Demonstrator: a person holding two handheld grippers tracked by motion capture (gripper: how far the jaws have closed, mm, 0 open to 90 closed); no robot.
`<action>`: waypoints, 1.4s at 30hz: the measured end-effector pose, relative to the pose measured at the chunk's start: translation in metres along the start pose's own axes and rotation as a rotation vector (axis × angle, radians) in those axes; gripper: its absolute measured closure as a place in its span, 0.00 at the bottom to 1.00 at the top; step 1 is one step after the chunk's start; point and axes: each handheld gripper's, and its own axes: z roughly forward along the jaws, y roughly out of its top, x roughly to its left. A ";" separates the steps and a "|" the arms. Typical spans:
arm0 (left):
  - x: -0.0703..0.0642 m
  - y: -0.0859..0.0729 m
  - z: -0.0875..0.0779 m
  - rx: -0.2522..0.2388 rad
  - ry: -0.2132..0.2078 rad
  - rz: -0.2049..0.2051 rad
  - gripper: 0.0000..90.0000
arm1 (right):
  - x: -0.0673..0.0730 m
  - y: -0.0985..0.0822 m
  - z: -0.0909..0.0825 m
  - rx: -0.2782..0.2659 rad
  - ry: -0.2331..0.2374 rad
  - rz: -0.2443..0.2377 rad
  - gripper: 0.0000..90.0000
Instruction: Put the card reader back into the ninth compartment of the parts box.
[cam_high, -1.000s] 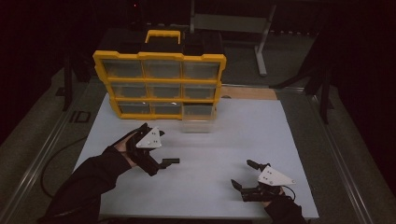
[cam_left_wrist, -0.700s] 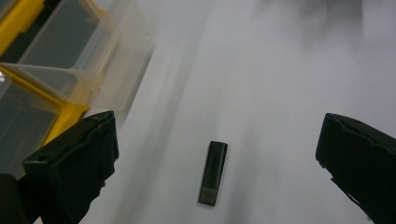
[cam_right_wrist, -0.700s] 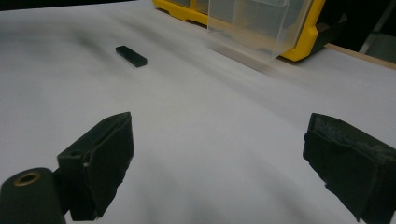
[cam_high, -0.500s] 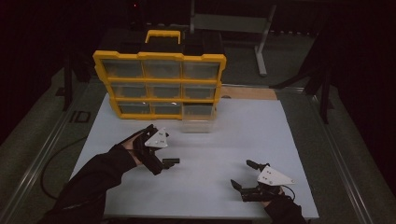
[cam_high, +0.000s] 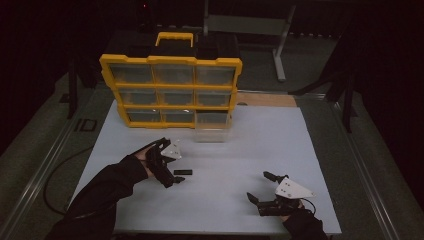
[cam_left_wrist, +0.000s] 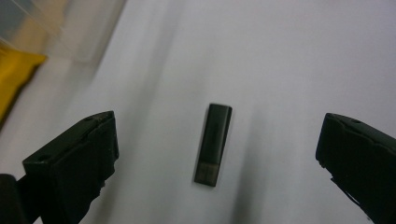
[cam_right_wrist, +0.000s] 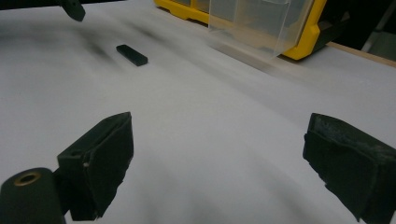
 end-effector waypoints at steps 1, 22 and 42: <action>0.000 -0.001 0.002 0.011 0.004 0.007 0.00 | 0.000 0.000 0.000 -0.003 0.000 -0.001 0.10; 0.004 0.001 0.028 0.184 -0.067 0.029 0.18 | 0.000 0.000 0.001 0.004 -0.002 -0.001 0.10; 0.007 0.004 0.034 0.229 -0.059 0.024 0.51 | -0.001 0.000 0.001 0.006 0.001 -0.001 0.10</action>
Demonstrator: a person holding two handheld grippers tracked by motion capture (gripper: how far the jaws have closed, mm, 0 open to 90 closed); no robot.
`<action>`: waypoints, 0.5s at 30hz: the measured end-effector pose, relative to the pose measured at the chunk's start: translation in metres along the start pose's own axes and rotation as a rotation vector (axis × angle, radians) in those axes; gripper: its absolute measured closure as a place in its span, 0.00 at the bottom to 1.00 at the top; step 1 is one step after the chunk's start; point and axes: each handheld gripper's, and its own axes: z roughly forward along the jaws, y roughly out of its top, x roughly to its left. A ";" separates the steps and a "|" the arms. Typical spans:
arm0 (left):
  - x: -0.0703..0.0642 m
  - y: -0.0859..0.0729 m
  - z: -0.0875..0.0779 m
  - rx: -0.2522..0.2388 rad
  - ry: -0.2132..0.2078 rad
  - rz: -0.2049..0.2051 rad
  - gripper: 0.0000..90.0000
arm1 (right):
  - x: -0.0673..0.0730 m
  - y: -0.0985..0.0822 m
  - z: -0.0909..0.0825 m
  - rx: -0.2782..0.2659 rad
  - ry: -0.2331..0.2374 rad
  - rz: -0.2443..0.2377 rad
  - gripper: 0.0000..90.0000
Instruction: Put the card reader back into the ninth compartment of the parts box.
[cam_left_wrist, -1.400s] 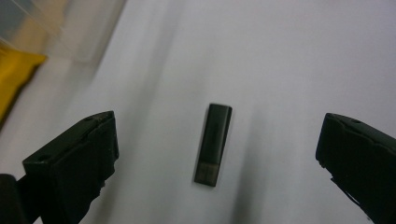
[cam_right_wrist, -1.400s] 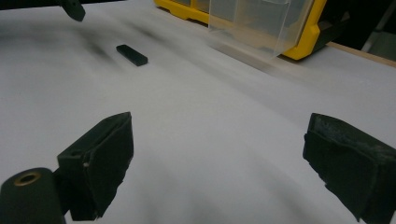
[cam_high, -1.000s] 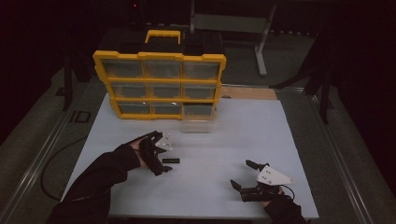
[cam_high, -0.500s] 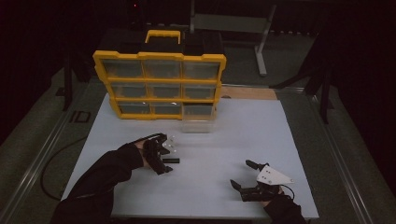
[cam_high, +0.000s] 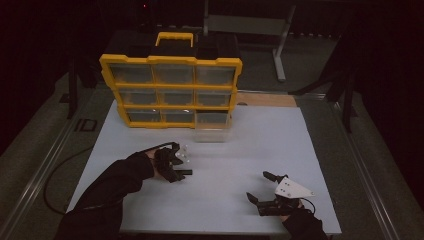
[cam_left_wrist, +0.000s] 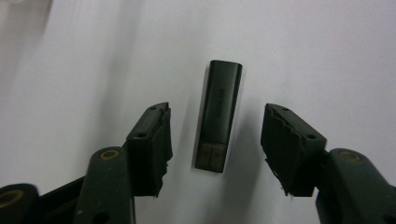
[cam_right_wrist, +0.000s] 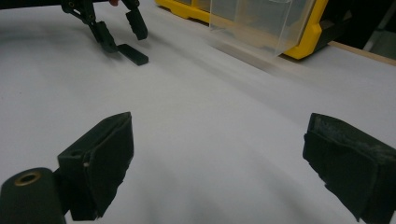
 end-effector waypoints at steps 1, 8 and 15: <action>0.000 0.000 0.001 0.006 -0.003 0.000 0.52 | 0.000 0.000 0.000 0.000 0.001 0.000 0.10; 0.000 0.003 0.004 0.051 -0.016 0.023 0.65 | 0.000 0.000 0.000 0.000 0.000 0.000 0.10; 0.001 0.007 0.005 0.075 -0.034 0.027 0.76 | 0.000 0.000 0.000 0.000 0.000 0.002 0.10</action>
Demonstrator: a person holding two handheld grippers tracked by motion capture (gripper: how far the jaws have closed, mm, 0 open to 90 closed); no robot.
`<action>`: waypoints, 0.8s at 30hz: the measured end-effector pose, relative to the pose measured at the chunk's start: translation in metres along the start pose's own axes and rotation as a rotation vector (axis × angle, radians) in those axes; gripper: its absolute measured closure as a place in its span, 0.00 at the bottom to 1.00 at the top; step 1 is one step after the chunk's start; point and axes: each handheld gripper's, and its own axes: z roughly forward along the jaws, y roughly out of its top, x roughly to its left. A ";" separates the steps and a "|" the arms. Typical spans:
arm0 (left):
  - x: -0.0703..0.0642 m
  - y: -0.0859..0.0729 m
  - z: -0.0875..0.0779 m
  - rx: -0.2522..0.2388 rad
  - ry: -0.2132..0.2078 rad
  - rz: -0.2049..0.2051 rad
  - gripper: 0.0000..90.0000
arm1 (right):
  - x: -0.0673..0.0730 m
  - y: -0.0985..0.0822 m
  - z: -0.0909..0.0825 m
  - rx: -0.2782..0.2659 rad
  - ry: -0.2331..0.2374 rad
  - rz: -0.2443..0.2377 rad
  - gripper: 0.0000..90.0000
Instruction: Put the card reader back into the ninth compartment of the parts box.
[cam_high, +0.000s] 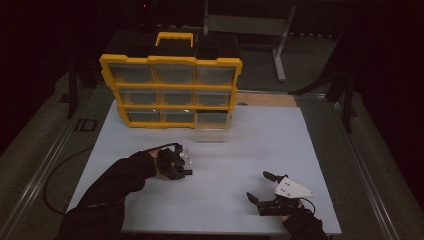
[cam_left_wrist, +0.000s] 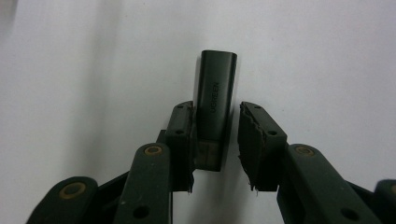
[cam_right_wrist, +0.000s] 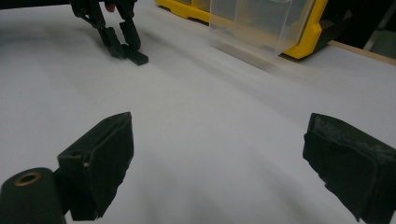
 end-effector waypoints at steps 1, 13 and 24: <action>0.000 0.001 0.000 0.007 0.000 0.001 0.77 | 0.000 0.000 0.000 0.000 0.002 -0.003 0.10; -0.001 0.004 -0.001 0.028 -0.011 -0.004 0.83 | -0.001 0.000 0.000 0.002 0.002 -0.002 0.10; -0.005 0.013 -0.019 0.001 -0.006 0.007 0.83 | -0.001 0.000 0.001 0.000 0.001 0.000 0.10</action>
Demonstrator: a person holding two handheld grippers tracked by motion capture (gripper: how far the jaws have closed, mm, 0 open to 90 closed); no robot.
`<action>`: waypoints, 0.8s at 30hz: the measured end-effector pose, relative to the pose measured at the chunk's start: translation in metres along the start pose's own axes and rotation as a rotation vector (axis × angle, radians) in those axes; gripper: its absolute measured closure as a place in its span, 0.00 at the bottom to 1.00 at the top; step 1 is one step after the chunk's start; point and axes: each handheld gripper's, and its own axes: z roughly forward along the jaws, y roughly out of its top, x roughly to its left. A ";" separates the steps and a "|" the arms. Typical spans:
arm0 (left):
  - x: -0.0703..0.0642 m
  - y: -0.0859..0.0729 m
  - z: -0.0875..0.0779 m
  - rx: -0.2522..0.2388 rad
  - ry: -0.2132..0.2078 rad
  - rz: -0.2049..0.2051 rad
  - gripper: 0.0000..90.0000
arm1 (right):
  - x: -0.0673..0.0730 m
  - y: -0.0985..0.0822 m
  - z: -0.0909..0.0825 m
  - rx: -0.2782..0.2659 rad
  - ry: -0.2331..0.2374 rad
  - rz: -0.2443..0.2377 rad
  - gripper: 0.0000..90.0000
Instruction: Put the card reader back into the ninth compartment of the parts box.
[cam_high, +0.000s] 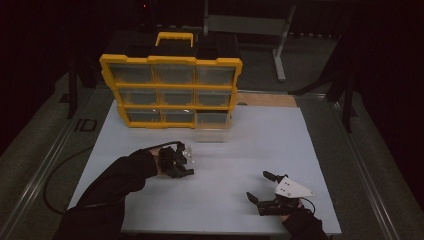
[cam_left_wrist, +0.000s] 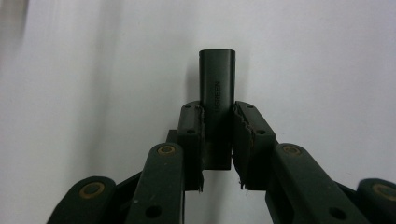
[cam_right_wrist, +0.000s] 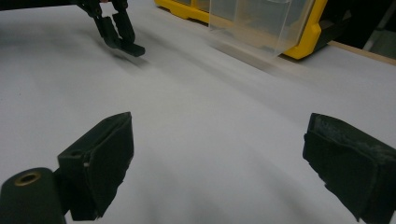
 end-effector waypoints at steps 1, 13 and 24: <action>0.000 0.001 -0.002 -0.004 0.001 0.000 0.83 | 0.000 0.000 0.000 -0.002 0.000 0.003 0.10; -0.001 0.014 -0.018 -0.032 -0.012 0.023 0.83 | 0.000 0.000 0.000 -0.004 0.001 0.007 0.10; 0.000 0.028 -0.032 -0.049 -0.022 0.040 0.83 | 0.000 0.000 0.000 -0.007 0.003 0.008 0.10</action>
